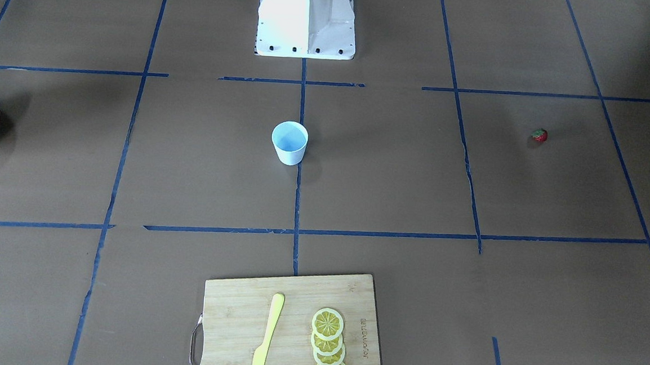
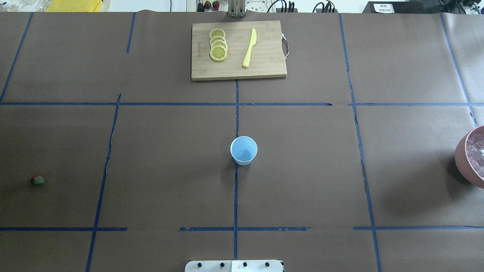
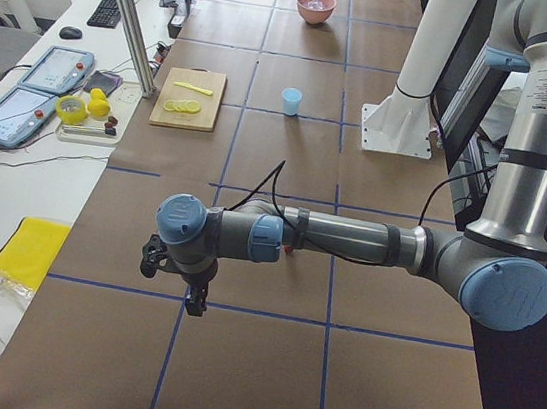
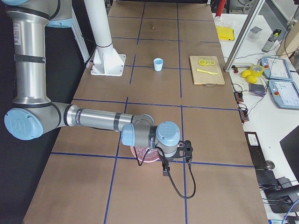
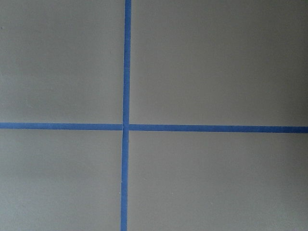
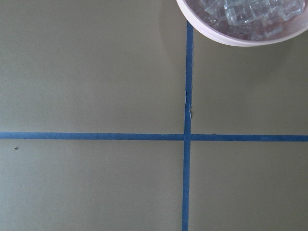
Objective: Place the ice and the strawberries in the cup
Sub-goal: 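Grasp an ice cube from the pink bowl with the right gripper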
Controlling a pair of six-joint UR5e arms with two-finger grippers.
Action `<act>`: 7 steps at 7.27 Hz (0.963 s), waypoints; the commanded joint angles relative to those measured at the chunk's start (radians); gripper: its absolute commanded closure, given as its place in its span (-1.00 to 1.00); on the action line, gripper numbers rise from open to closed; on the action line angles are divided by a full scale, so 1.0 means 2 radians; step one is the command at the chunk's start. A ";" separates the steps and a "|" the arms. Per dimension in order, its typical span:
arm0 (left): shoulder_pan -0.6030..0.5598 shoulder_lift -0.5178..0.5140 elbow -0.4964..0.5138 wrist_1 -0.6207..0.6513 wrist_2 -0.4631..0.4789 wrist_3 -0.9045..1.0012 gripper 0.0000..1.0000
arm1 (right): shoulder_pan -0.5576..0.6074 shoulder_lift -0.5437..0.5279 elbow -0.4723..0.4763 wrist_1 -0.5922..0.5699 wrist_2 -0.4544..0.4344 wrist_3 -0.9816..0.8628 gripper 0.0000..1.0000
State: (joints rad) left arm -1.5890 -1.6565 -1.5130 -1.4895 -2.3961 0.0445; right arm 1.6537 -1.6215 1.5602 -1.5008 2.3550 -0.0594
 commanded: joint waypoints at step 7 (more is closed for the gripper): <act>0.001 0.005 -0.004 -0.001 0.000 0.002 -1.00 | -0.058 -0.024 0.045 0.106 0.047 0.027 -0.99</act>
State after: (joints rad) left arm -1.5884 -1.6473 -1.5216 -1.4910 -2.3961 0.0494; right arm 1.5684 -1.6528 1.6496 -1.3399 2.4551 0.0004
